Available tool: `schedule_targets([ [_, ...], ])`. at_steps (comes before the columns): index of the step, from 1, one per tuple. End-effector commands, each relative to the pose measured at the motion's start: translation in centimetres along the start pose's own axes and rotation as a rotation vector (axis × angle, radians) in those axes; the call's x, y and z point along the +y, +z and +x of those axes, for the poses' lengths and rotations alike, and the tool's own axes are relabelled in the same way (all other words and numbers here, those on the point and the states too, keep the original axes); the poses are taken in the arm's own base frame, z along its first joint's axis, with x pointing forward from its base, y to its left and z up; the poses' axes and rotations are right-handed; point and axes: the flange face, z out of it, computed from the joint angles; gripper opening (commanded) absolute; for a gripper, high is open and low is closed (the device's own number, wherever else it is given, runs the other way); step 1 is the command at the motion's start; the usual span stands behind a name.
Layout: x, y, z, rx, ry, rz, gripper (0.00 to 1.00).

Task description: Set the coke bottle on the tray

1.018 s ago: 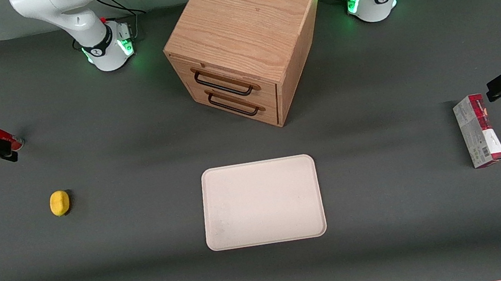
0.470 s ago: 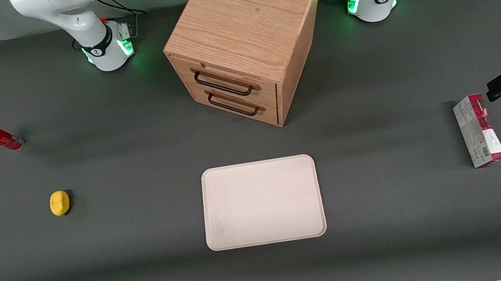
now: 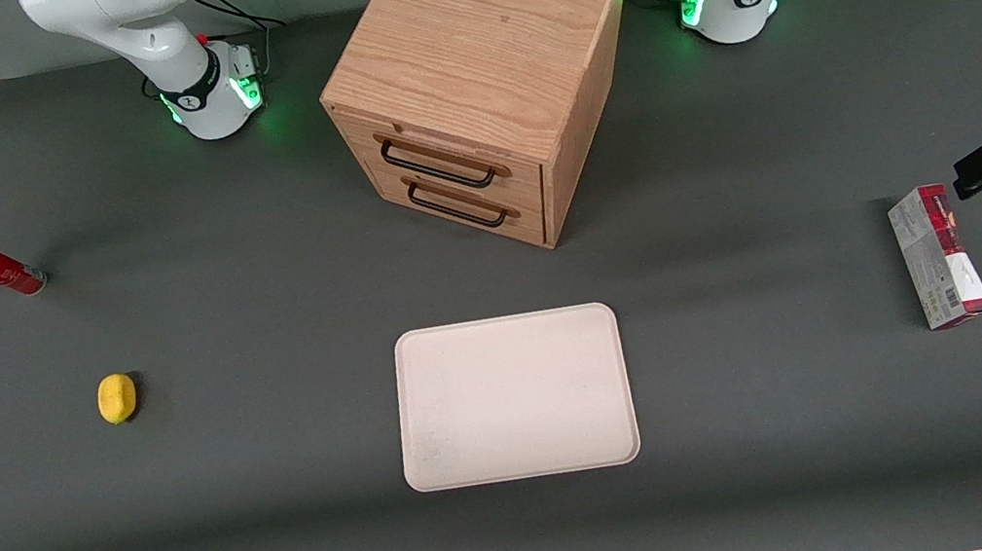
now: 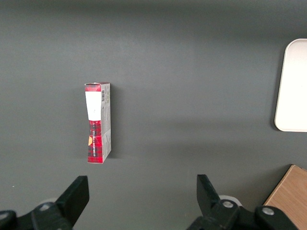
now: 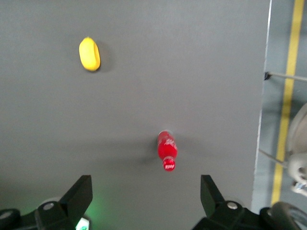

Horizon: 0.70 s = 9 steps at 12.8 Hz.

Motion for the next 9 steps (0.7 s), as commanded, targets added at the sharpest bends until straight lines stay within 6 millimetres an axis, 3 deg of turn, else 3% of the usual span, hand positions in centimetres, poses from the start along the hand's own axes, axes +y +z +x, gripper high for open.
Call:
schedule_targets([
  [1,-0.1,0.7,-5.5,0.056,-0.043,0.019,1.00],
  [3,0.5,1.8,-8.6,0.058,-0.046,0.027,1.00],
  [5,1.0,2.8,-10.0,0.048,-0.044,0.032,1.00],
  [8,1.0,3.7,-8.7,0.020,-0.054,-0.018,1.00],
  [9,0.9,5.1,-8.2,0.008,-0.055,-0.017,1.00],
])
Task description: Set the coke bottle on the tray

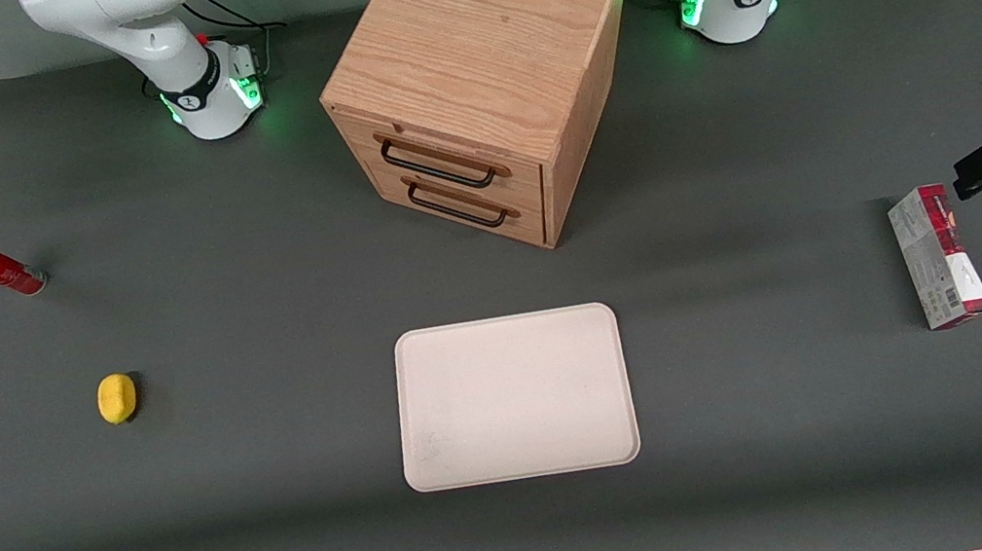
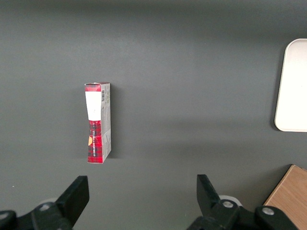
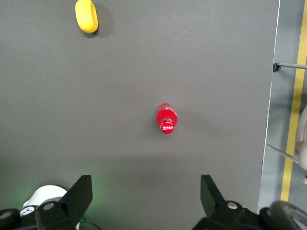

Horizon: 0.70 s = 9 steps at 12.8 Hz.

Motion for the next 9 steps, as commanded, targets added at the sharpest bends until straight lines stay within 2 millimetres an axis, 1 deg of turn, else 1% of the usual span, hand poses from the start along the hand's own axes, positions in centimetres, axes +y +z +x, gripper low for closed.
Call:
schedule_targets([
  [1,-0.5,3.3,1.3,-0.020,-0.026,-0.031,1.00],
  [2,-0.5,5.0,1.2,-0.022,-0.028,-0.026,1.00],
  [3,0.0,7.1,0.6,-0.023,-0.015,-0.013,1.00],
  [4,0.2,8.8,0.4,-0.010,-0.010,-0.012,1.00],
  [5,-0.1,10.5,0.9,-0.006,-0.020,-0.022,1.00],
  [7,0.0,13.2,1.8,-0.017,-0.024,-0.048,1.00],
  [8,0.2,14.2,2.1,-0.012,-0.025,-0.063,1.00],
  [9,0.5,15.6,2.0,-0.015,-0.015,-0.068,1.00],
])
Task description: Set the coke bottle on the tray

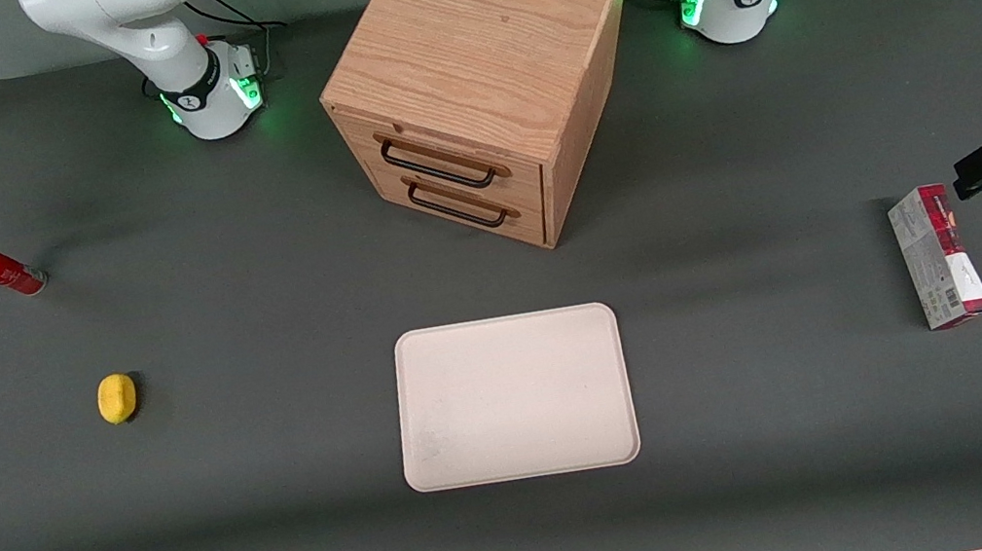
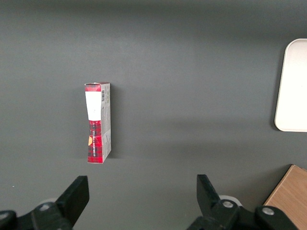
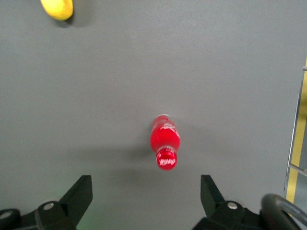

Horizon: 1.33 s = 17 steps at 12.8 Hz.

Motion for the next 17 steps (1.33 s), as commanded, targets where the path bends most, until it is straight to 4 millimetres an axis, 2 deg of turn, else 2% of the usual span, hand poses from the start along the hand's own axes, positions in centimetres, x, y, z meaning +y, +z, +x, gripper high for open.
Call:
schedule_targets([
  [1,0.4,3.2,0.1,-0.011,-0.006,-0.039,1.00],
  [6,1.1,7.7,0.5,0.007,-0.097,-0.040,1.00],
  [10,2.1,10.9,-0.4,0.012,-0.119,-0.030,1.00],
  [11,2.2,11.9,-1.4,0.016,-0.125,-0.021,1.00],
  [17,2.0,12.1,-1.7,0.015,-0.144,-0.010,1.00],
])
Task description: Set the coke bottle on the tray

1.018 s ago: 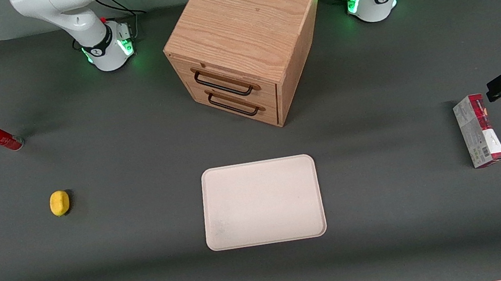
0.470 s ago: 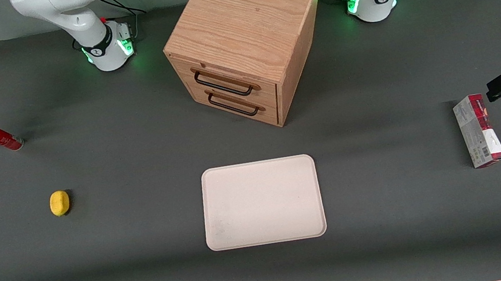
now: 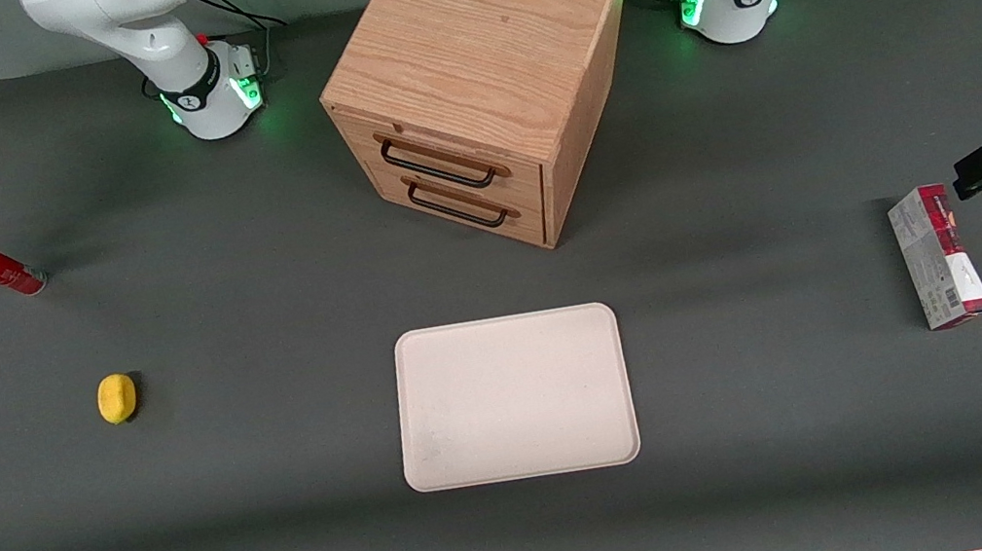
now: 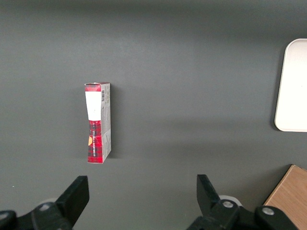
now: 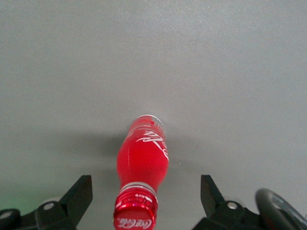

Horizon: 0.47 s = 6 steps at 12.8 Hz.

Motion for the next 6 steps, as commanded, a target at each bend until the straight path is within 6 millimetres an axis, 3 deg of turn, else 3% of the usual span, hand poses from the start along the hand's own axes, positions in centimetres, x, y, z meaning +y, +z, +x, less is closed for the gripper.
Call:
schedule_targets([
  [1,0.01,-0.19,-0.03,0.031,-0.017,0.008,1.00],
  [6,-0.30,-0.94,0.82,0.049,-0.032,0.001,1.00],
])
